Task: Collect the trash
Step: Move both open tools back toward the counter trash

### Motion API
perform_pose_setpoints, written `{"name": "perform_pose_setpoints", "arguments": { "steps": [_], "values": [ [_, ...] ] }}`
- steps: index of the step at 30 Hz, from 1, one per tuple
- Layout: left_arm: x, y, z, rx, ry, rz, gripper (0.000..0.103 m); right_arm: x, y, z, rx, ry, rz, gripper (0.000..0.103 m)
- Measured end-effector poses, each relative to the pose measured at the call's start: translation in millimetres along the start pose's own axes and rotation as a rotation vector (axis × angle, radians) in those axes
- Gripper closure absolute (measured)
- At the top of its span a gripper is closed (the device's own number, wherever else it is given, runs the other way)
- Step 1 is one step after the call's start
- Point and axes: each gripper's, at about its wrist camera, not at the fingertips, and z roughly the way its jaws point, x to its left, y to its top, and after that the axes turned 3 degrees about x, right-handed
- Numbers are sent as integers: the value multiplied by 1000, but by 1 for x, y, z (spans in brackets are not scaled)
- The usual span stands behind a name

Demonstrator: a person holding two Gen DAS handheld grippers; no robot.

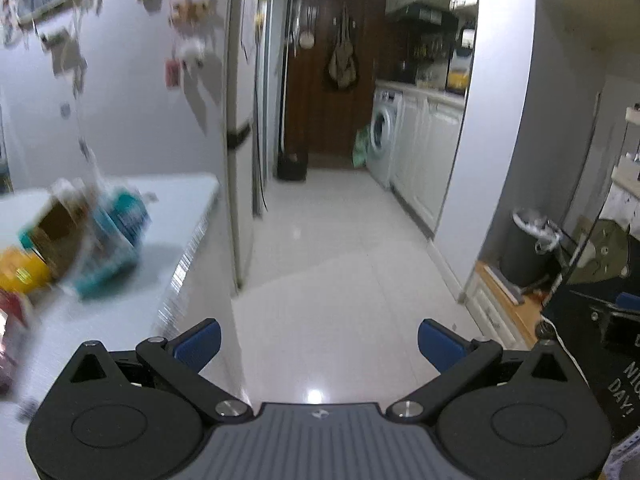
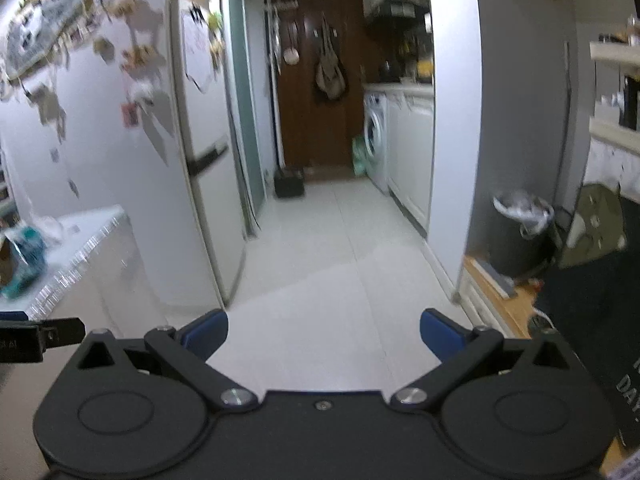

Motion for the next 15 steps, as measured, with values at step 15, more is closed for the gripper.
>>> {"name": "perform_pose_setpoints", "arguments": {
  "steps": [15],
  "values": [
    [80, 28, -85, -134, 137, 36, 0, 77, 23, -53, -196, 161, -46, 0]
  ]
}}
